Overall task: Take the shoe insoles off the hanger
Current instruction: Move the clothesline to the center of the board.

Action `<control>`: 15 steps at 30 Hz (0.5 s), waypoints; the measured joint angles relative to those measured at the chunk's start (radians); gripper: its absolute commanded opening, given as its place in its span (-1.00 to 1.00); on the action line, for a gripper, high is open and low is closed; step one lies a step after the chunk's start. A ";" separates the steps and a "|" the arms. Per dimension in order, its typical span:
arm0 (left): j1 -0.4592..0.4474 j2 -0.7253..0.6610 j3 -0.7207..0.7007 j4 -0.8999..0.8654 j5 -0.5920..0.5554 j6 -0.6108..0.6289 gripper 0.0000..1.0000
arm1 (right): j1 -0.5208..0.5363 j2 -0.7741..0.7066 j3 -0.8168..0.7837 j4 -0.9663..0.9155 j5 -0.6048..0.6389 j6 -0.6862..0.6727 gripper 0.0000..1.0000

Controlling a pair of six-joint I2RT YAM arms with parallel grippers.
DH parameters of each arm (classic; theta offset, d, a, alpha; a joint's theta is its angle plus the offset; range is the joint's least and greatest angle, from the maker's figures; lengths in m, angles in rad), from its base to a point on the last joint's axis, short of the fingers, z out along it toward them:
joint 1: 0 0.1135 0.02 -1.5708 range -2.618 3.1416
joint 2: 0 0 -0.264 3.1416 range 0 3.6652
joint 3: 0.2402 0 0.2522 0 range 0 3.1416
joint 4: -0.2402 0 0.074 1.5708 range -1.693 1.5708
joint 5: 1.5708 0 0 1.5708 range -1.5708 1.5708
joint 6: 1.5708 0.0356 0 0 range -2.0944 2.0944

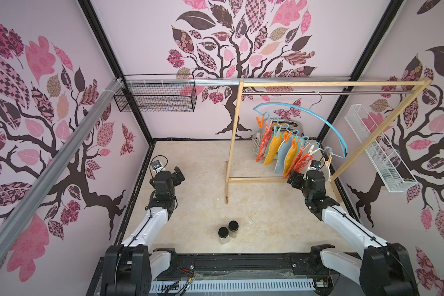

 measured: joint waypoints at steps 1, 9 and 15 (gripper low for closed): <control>-0.005 -0.017 0.000 -0.011 0.021 -0.016 0.90 | 0.000 -0.033 -0.002 -0.042 -0.027 0.024 0.76; -0.170 -0.034 0.103 -0.212 0.141 -0.041 0.77 | 0.008 -0.307 -0.054 -0.258 -0.291 0.095 0.65; -0.306 -0.035 0.193 -0.319 0.203 -0.017 0.74 | 0.012 -0.373 -0.123 -0.324 -0.488 0.106 0.59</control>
